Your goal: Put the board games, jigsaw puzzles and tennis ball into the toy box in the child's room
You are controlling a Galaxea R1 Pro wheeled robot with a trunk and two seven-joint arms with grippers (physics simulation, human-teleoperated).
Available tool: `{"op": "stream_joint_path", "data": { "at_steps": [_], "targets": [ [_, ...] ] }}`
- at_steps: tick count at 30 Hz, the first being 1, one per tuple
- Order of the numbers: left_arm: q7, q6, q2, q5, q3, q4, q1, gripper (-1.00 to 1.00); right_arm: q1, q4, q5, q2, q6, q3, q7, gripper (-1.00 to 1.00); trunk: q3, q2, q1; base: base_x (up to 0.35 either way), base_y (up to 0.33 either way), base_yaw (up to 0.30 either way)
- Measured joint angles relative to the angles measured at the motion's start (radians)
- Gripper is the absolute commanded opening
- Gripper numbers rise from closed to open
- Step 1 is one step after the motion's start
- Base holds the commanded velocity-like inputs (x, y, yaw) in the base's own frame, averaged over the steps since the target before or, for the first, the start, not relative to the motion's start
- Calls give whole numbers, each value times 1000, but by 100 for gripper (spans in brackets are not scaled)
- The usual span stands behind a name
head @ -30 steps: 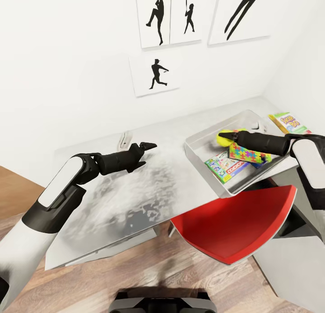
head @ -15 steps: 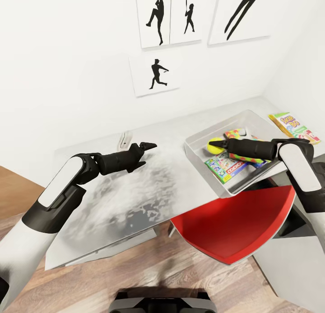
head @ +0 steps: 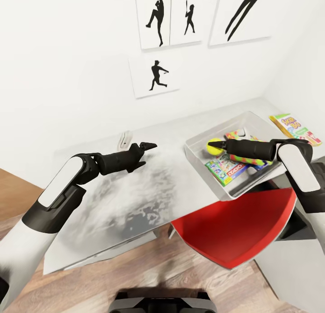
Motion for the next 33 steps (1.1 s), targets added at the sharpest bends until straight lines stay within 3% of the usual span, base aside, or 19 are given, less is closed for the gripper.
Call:
{"op": "stream_joint_path", "data": {
  "at_steps": [10,33],
  "targets": [
    [-1,0,0,0,0,0,0,100,0,1,1,0,0,1,0,-100,0,0,0,136,0,0],
    [-1,0,0,0,0,0,0,100,1,2,2,2,-2,2,0,-100,0,0,0,14,0,0]
  ]
}}
